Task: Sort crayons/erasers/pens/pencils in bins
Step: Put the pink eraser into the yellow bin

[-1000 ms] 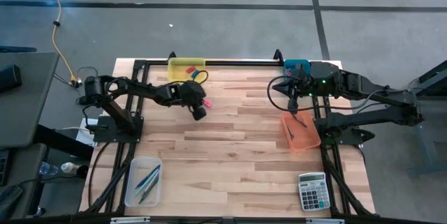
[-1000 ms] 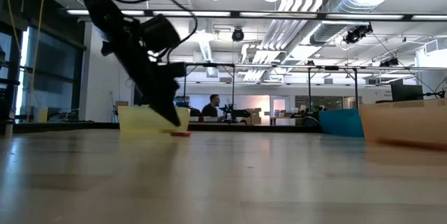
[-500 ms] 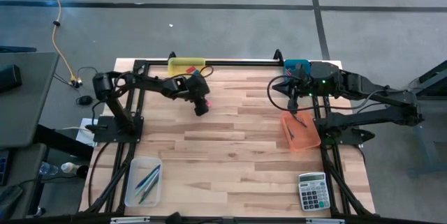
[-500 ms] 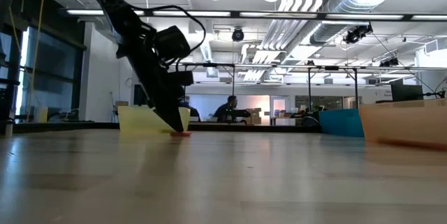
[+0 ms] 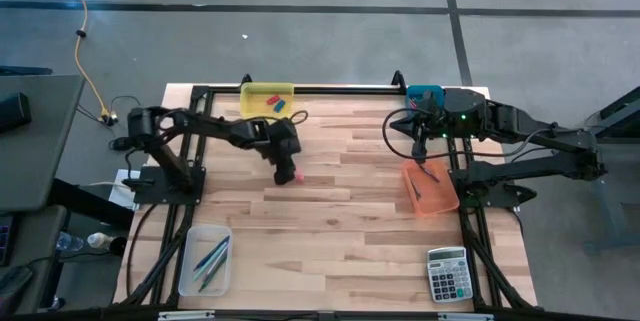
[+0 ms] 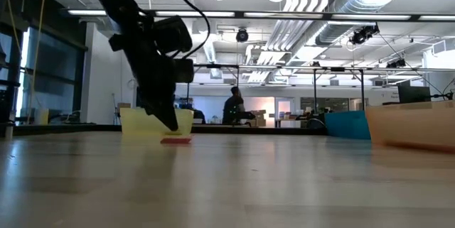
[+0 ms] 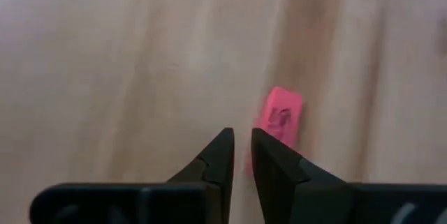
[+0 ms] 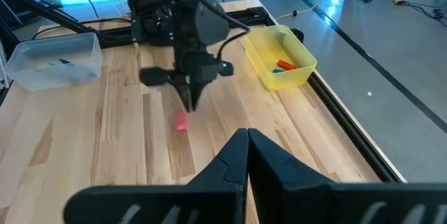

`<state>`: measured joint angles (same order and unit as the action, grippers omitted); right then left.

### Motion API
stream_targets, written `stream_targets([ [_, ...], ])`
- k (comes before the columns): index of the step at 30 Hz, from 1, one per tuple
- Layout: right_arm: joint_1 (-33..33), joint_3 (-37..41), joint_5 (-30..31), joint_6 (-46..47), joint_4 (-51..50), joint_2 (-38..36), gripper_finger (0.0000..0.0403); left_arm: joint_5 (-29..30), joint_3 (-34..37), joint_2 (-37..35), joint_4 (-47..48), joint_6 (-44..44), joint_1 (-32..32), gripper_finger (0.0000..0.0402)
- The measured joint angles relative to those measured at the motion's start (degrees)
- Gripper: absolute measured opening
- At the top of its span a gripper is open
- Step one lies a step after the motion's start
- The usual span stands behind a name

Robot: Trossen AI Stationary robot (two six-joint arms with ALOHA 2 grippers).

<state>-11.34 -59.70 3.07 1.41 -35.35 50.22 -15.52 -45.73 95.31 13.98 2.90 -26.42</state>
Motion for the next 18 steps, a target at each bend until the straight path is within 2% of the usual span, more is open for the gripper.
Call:
stream_targets([
  [2, 0.0, 0.0, 0.0, -0.2, 0.0, 0.0, 0.0, -1.6, 0.0, -1.5, 2.0, 1.0, 1.0, 0.0039],
  [5, 0.0, 0.0, 0.0, -0.2, 0.0, 0.0, 0.0, -0.9, -0.1, -2.9, 4.5, 2.1, 3.5, 0.0042],
  [10, 0.0, 0.0, 0.0, 0.0, 0.0, 0.0, 0.0, -1.4, -0.1, -6.4, 4.8, 6.6, 8.1, 0.0078],
  [15, 0.0, 0.0, 0.0, 0.1, 0.0, 0.0, 0.0, 7.9, -0.1, -7.1, 4.7, 11.1, 14.3, 0.0132],
  [18, 0.0, 0.0, 0.0, 0.1, 0.0, 0.0, 0.0, 12.1, -0.1, -5.2, 2.4, 13.0, 16.4, 0.0163],
])
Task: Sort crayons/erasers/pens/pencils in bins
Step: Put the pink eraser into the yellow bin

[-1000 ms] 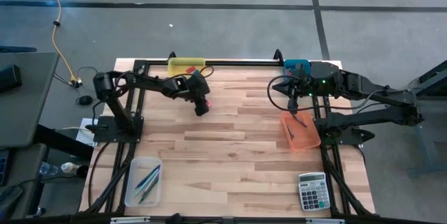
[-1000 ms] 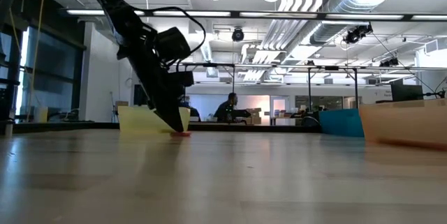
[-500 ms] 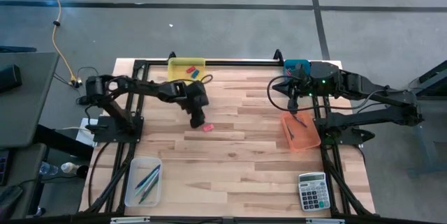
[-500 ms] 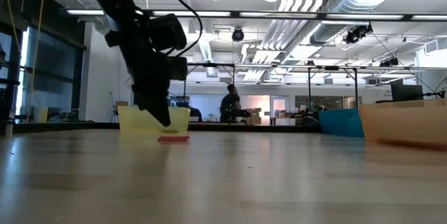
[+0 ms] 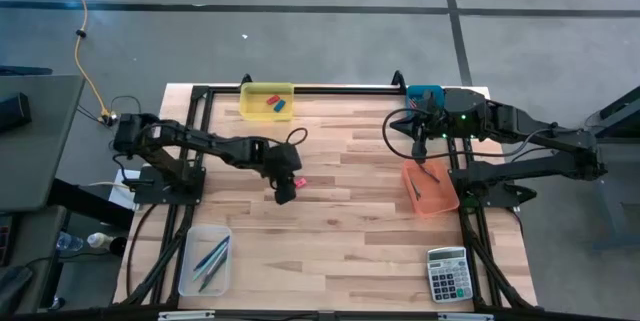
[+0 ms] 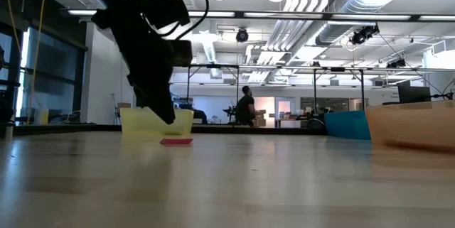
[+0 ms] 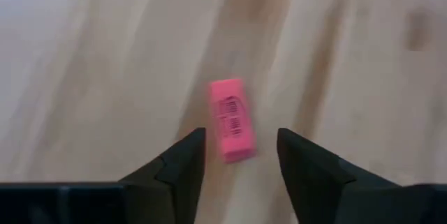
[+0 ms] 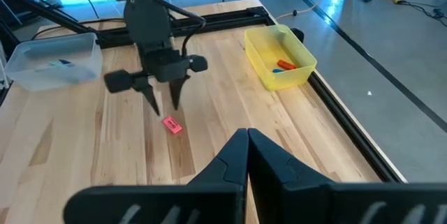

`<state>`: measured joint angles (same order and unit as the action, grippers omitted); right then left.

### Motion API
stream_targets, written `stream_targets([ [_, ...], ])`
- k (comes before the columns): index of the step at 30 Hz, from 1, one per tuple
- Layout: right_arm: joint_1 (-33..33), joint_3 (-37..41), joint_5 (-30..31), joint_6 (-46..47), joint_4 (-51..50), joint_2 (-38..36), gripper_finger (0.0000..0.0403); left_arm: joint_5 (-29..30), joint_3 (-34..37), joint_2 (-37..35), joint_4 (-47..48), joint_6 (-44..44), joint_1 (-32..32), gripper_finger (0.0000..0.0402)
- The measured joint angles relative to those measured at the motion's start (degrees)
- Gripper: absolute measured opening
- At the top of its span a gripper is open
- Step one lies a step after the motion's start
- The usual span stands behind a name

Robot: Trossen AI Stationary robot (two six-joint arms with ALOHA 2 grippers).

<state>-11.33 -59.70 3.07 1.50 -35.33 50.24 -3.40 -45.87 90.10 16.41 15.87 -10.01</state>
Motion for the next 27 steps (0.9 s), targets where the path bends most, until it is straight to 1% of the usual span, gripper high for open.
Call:
stream_targets([
  [4, 0.0, 0.0, 0.0, 0.0, 0.2, 0.1, 0.0, 5.8, 0.0, 3.0, -1.5, 2.9, 1.2, 0.0196],
  [6, 0.0, 0.0, 0.0, 0.0, 0.7, 0.1, 0.0, 6.0, 0.0, 4.3, -2.6, 3.9, 1.1, 0.0206],
  [8, 0.0, 0.0, 0.0, 0.0, 0.7, 0.1, 0.0, 5.0, 0.0, 5.8, -3.4, 3.9, 0.9, 0.0212],
  [9, 0.0, 0.0, 0.0, 0.0, 0.7, 0.1, 0.0, 4.3, 0.0, 6.3, -3.3, 3.4, 0.9, 0.0213],
  [11, 0.0, 0.0, 0.0, 0.0, 0.7, 0.2, 0.0, 5.0, -0.1, 7.5, -3.3, 2.5, 1.3, 0.021],
  [14, 0.0, 0.0, 0.0, 0.4, 1.0, 0.6, 0.0, 5.1, 0.6, 8.4, -3.4, 2.2, 1.7, 0.0192],
  [19, 0.0, -0.1, -0.6, 5.1, 1.3, 3.6, 0.0, 7.6, 1.7, 8.4, -4.9, 1.5, 3.2, 0.0136],
  [22, 0.0, -0.1, -2.9, 8.7, 2.3, 7.2, 0.0, 8.2, 1.8, 8.6, -5.5, 1.1, 4.3, 0.0101],
  [25, 0.0, 0.0, -6.5, 11.9, 4.4, 10.9, 0.0, 10.3, 2.0, 8.6, -6.0, 1.1, 5.7, 0.007],
  [27, -0.1, 1.6, -9.1, 13.6, 7.3, 12.9, 0.0, 11.8, 2.0, 8.6, -6.2, 1.2, 6.6, 0.0052],
])
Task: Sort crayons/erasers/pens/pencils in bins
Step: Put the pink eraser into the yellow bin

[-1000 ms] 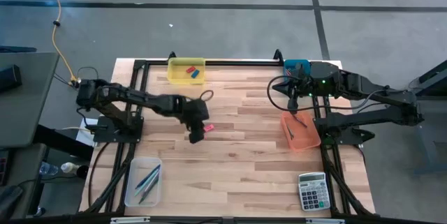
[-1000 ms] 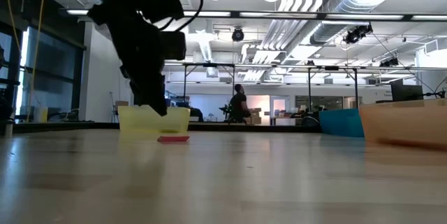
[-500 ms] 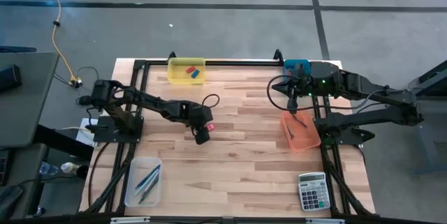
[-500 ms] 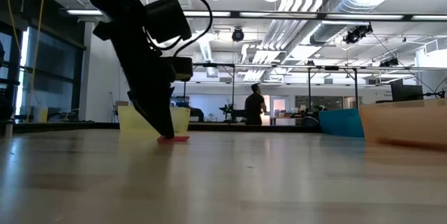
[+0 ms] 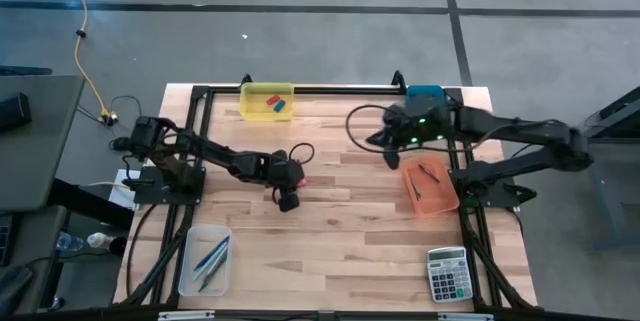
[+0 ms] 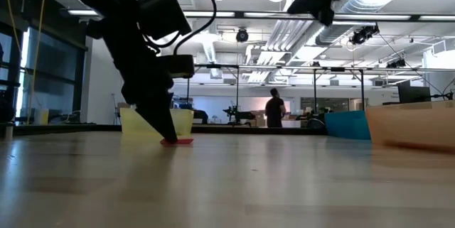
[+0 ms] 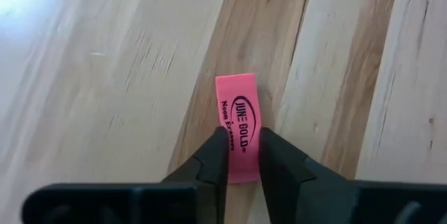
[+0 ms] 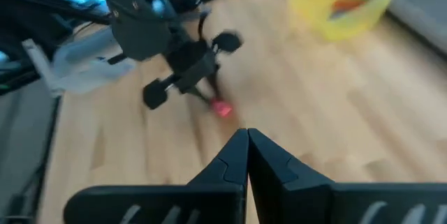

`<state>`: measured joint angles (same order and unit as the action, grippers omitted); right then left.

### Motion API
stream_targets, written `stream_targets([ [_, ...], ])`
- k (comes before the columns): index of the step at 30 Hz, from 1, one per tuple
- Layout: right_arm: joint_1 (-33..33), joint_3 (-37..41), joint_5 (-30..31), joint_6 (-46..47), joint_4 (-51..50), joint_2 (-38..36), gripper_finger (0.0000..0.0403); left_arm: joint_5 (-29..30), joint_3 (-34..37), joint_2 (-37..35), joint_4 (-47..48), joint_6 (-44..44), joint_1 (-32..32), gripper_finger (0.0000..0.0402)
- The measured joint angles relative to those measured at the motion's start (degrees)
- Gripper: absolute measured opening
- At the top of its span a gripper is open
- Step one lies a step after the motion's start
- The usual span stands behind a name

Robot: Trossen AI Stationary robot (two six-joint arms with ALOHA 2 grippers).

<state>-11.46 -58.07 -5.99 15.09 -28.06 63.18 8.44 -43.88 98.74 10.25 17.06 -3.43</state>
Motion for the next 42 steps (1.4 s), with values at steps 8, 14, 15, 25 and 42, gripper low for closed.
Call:
stream_targets([
  [8, -2.0, 18.7, -14.7, 23.2, 30.5, 7.1, 0.0, 3.2, 0.3, 0.0, -1.8, 1.7, 1.8, 0.0034],
  [14, -0.9, 21.6, -16.6, 34.1, 42.9, 19.9, 0.0, 4.9, 0.4, 0.1, -2.9, 2.2, 2.8, 0.0034],
  [15, -0.7, 20.9, -16.8, 35.5, 43.4, 22.4, 0.0001, 5.2, 0.4, 0.1, -3.0, 2.2, 3.0, 0.0034],
  [25, 0.6, 6.1, -17.6, 37.4, 44.7, 42.5, 0.0103, 9.6, 0.4, 0.4, -3.7, 1.9, 4.7, 0.0033],
  [42, 0.7, -13.5, -21.2, 36.9, 40.6, 60.3, 0.015, 18.0, 0.3, 0.7, -4.8, 2.4, 8.1, 0.0032],
])
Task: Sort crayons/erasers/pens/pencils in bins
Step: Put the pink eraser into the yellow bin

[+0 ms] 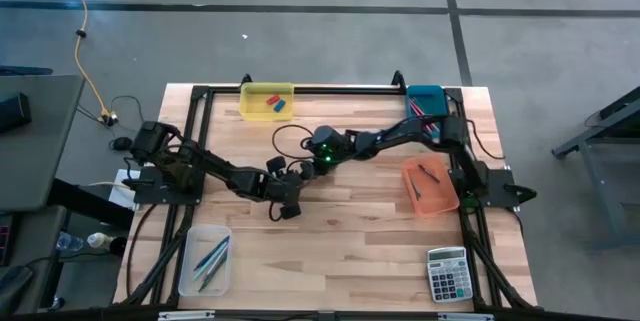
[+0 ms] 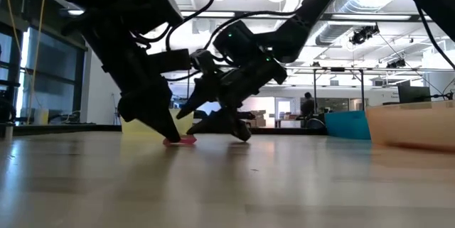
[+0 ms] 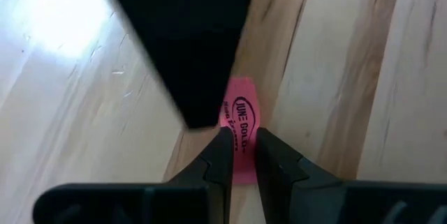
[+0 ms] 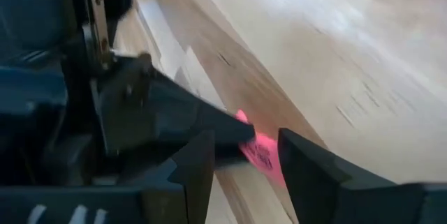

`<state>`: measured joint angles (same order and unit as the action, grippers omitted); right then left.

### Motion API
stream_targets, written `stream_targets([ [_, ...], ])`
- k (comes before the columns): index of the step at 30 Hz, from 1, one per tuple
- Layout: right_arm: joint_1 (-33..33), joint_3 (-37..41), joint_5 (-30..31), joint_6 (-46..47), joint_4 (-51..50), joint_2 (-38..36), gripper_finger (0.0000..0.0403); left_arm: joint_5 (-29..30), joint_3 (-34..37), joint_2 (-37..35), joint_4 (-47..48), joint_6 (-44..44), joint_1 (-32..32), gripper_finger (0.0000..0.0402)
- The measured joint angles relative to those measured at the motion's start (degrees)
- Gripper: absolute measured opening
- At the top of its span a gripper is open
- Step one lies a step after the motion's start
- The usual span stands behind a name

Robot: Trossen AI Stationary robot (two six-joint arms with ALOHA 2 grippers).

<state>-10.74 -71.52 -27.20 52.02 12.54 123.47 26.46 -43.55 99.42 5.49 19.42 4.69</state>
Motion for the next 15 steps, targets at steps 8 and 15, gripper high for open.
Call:
stream_targets([
  [8, 0.3, -0.8, -0.1, -8.3, -3.8, 0.2, 0.0127, 0.8, -0.1, 0.0, -0.2, 0.1, 0.0, 0.0032],
  [15, 0.2, -4.0, -0.1, -24.4, -13.0, 0.3, 0.0137, 1.4, -0.2, -0.1, 0.0, -0.1, 0.2, 0.0032],
])
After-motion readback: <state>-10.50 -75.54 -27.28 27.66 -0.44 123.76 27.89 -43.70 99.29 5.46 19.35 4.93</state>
